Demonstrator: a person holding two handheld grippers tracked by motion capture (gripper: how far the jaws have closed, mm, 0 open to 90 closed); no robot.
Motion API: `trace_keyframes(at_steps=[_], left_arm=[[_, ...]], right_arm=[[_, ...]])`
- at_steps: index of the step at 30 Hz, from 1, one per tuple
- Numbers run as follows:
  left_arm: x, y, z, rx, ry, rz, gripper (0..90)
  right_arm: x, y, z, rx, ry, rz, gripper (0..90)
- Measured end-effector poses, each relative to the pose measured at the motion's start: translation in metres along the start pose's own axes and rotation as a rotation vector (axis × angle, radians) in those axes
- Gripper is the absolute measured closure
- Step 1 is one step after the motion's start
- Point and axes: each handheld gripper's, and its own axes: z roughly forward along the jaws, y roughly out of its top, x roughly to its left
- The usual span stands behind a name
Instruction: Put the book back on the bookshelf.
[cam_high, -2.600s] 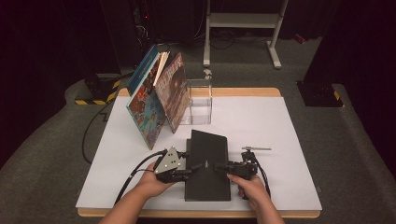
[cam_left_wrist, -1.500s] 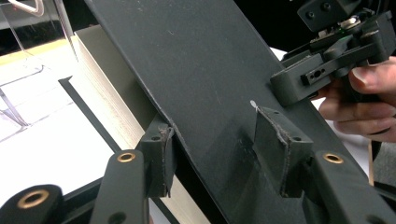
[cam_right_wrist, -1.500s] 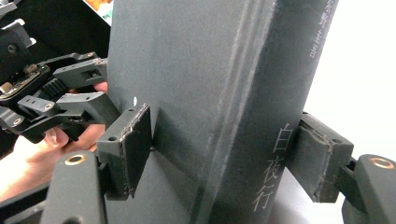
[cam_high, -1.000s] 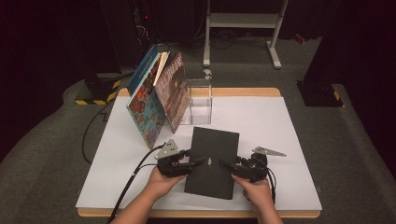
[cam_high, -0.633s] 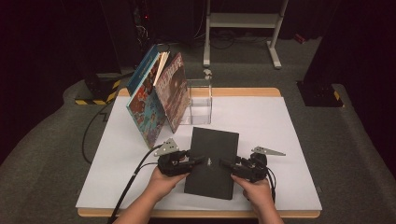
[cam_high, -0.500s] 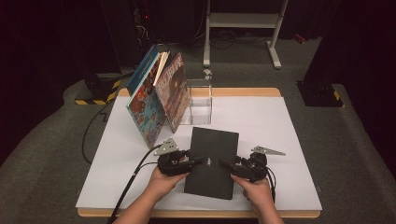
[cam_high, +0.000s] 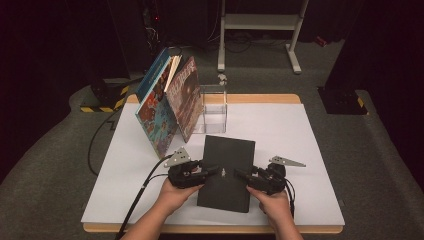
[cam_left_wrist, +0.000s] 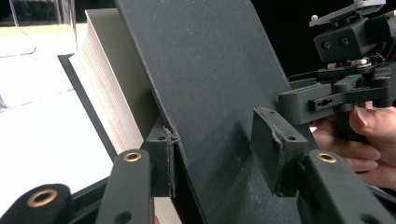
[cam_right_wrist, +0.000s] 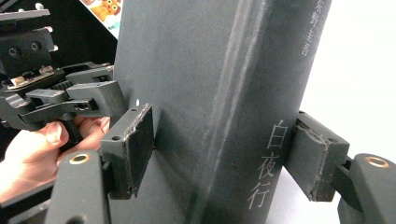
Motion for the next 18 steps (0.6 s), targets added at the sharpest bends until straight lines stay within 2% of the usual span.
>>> trace_keyframes(at_steps=[10, 18], left_arm=[[0.001, 0.015, 0.006, -0.001, 0.016, 0.042, 53.9], [0.006, 0.024, 0.014, -0.034, 0.026, 0.069, 54.0]], right_arm=[[0.003, 0.013, -0.002, -0.036, -0.037, -0.047, 30.4], [0.001, 0.027, -0.003, -0.098, -0.061, -0.07, 32.7]])
